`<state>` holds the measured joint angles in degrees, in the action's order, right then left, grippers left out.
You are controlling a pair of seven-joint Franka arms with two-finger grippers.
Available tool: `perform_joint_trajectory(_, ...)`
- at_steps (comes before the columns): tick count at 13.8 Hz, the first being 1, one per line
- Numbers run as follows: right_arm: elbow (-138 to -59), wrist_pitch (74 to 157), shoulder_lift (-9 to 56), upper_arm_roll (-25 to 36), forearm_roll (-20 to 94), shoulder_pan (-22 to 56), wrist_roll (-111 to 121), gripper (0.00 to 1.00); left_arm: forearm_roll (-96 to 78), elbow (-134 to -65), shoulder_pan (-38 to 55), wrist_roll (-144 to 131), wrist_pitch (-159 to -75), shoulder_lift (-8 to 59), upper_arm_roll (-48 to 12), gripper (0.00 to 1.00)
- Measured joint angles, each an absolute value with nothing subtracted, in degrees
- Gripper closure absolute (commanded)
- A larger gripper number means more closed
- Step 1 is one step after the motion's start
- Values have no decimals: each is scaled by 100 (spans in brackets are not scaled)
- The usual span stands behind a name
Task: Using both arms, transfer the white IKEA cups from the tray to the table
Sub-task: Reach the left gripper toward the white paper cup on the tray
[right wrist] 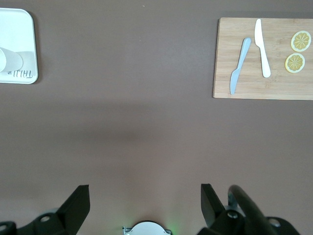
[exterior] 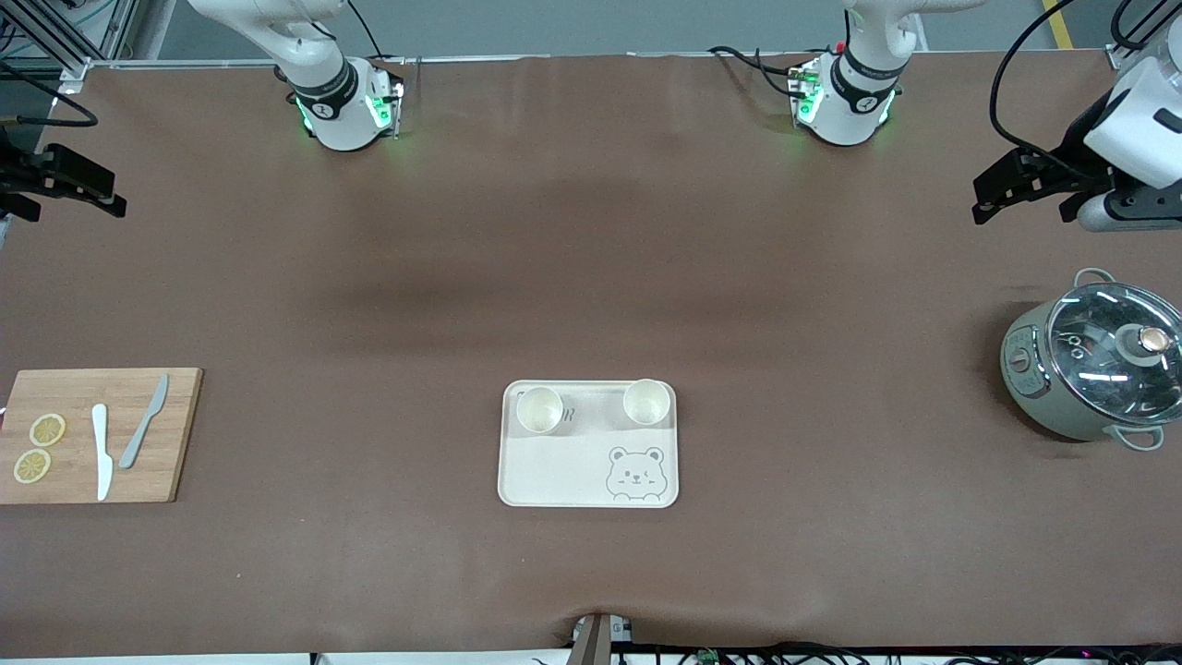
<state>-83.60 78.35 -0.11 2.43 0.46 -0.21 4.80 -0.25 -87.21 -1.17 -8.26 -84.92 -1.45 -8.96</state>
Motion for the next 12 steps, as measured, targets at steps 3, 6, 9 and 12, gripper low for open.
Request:
perform_joint_trajectory(3,-8361,7834,-11,244,46,-21,480,0,-25,-8672,-103,-826,-8492,-90,-902,0)
perform_joint_trajectory(6,-8362,7828,-11,244,46,-21,480,0,-25,-8479,-65,-826,-8498,112,-917,0)
perform_joint_trajectory(9,-8364,7826,-11,244,46,-21,480,0,-25,-8332,227,-991,-8513,487,-928,0)
perform_joint_trajectory(12,-8364,7826,-11,244,46,-21,480,0,-25,-8298,615,-1489,-8642,899,-938,0)
